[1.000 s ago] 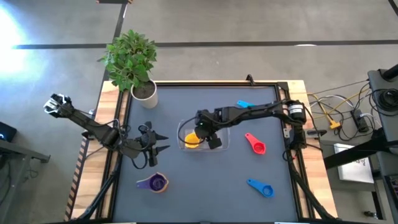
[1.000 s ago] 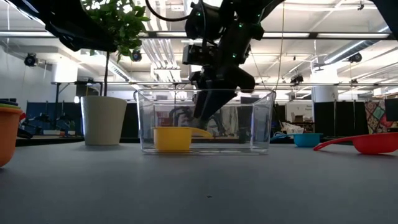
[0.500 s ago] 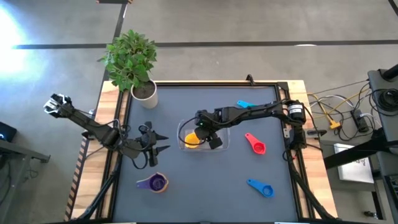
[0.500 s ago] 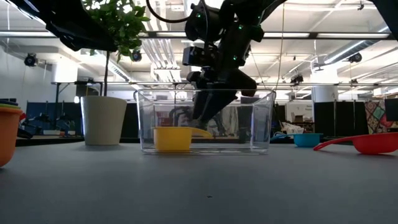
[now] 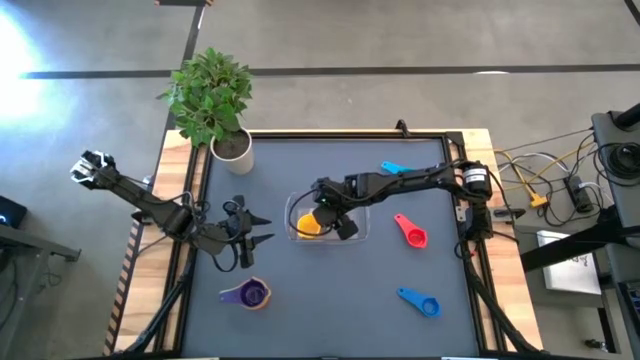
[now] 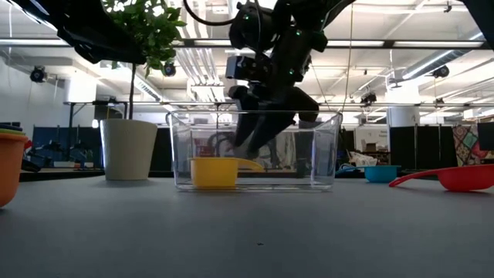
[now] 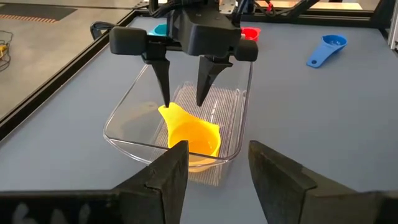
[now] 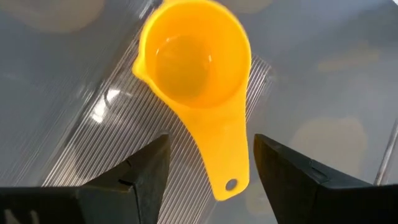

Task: Nest measuring cups in basket
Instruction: Stack the yellow measuring cup on top of the violet measuring cup

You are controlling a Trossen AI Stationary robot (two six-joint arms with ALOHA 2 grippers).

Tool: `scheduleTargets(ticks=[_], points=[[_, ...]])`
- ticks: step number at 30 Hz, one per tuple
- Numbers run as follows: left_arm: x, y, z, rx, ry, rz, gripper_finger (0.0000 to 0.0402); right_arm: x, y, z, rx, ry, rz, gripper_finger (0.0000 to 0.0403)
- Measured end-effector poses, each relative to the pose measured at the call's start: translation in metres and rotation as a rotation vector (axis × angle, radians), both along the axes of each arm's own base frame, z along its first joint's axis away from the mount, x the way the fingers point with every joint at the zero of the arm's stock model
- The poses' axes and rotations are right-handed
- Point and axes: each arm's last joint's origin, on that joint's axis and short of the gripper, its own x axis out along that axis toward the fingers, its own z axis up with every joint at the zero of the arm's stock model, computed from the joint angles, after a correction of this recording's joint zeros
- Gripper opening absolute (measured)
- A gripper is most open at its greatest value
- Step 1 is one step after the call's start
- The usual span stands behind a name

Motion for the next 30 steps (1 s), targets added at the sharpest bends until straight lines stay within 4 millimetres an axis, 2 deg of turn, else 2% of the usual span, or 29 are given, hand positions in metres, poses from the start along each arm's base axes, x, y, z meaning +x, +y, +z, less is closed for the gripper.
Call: scheduleTargets(ticks=[14,19,25,30], points=[[0.0,0.0,0.0,0.0,-0.001,0.0,0.0151,0.001,0.004,0.0,-0.067,-0.008,0.116,0.0221],[0.0,0.0,0.0,-0.001,-0.002,0.0,0.0151,0.006,0.004,-0.008,-0.071,-0.004,0.145,0.0221],[0.0,0.0,0.0,-0.001,-0.002,0.0,0.0151,0.015,0.003,-0.027,-0.092,0.046,0.161,0.0221],[0.0,0.0,0.0,-0.004,-0.003,0.001,0.0151,0.022,0.001,-0.03,-0.134,0.067,0.14,0.0221]])
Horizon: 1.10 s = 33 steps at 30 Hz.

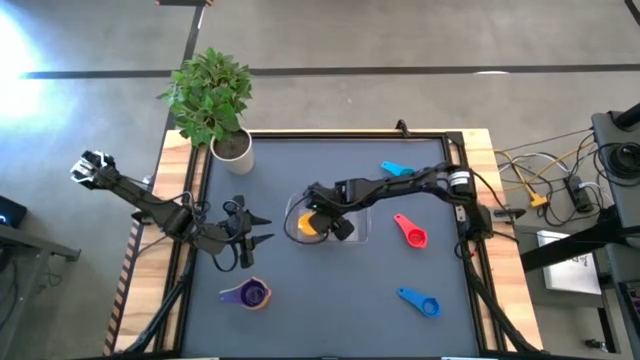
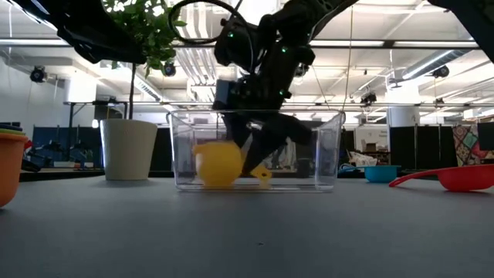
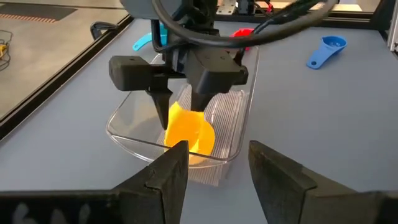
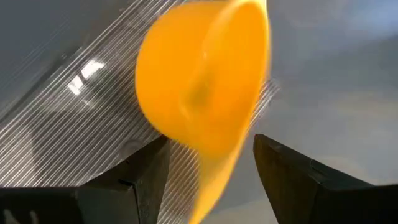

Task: Nest measuring cups in basket
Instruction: Stack the yellow measuring cup on top of the violet measuring cup

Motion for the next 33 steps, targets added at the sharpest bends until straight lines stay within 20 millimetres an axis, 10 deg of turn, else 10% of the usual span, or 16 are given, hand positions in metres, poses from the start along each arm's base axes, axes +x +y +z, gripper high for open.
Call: scheduleTargets(ticks=[8,17,33], points=[[0.0,0.0,0.0,0.002,0.003,0.0,0.0151,0.001,-0.002,-0.004,-0.038,0.014,-0.032,0.02],[0.0,0.0,0.0,0.001,0.003,0.0,0.0151,0.005,-0.003,0.012,-0.071,-0.016,-0.087,0.0025],[0.0,0.0,0.0,0.012,0.001,-0.007,0.0151,-0.014,0.007,0.09,-0.012,-0.224,-0.233,0.0008]])
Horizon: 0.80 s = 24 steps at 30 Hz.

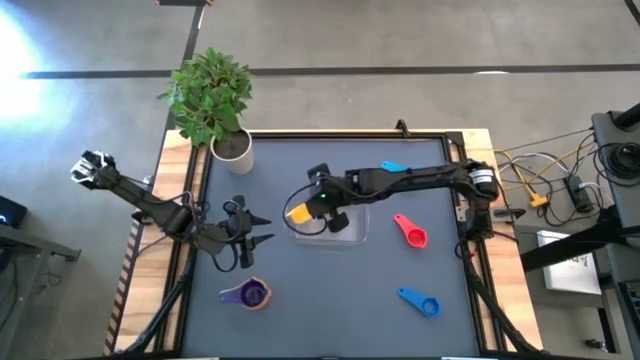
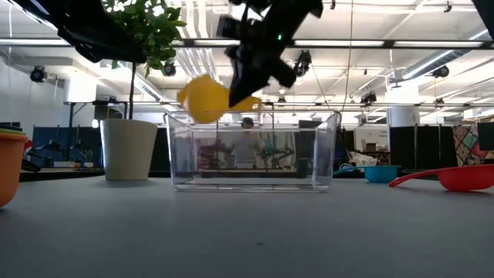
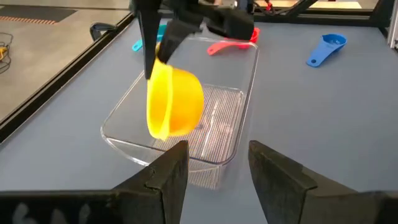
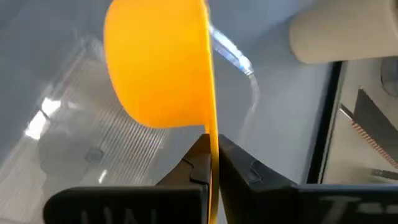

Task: Nest measuring cups in basket
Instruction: Stack the yellow measuring cup on top of the violet measuring cup

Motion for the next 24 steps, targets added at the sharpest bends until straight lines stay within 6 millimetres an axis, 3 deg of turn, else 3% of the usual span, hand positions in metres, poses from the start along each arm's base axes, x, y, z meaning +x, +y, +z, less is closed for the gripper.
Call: scheduleTargets(ticks=[10,24], points=[[0.002,-0.001,0.004,0.017,-0.033,-0.024,0.0151,-0.01,0.009,0.035,0.166,-0.151,0.016,0.0008],[0.005,-0.008,0.014,0.048,-0.108,-0.132,0.0151,-0.005,0.017,0.034,0.351,-0.228,0.093,0.0008]])
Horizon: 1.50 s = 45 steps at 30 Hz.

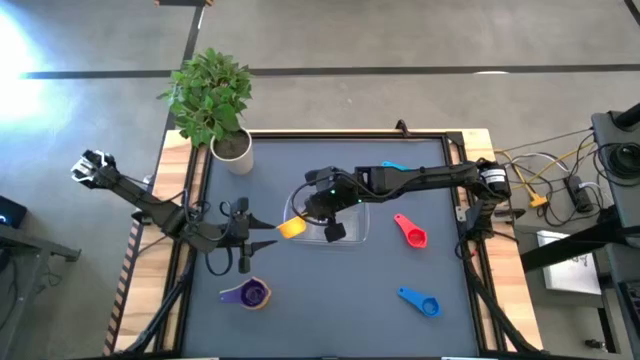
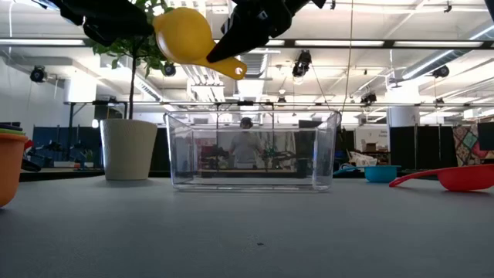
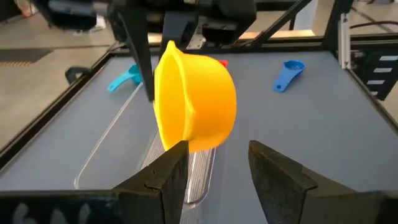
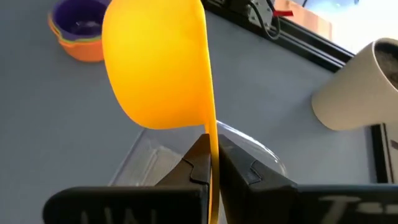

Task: Nest measuring cups in basket
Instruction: Stack the yellow measuring cup on top of the violet measuring cup

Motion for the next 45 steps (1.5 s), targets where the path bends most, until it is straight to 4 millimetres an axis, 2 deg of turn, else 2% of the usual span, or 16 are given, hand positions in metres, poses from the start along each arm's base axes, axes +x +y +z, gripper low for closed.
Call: scheduleTargets(ticks=[14,23,32,45], points=[[0.001,-0.001,0.005,-0.003,-0.042,-0.015,0.0164,0.0,0.007,-0.02,0.111,-0.097,0.068,0.0008],[0.003,-0.004,0.011,0.001,-0.093,-0.085,0.0198,-0.018,0.009,-0.029,0.209,-0.243,0.103,0.0008],[0.005,-0.005,0.017,0.03,-0.148,-0.108,0.0204,-0.034,0.009,-0.042,0.244,-0.288,0.09,0.0008],[0.006,-0.006,0.019,0.029,-0.168,-0.125,0.0204,-0.037,0.01,-0.044,0.244,-0.325,0.094,0.0008]])
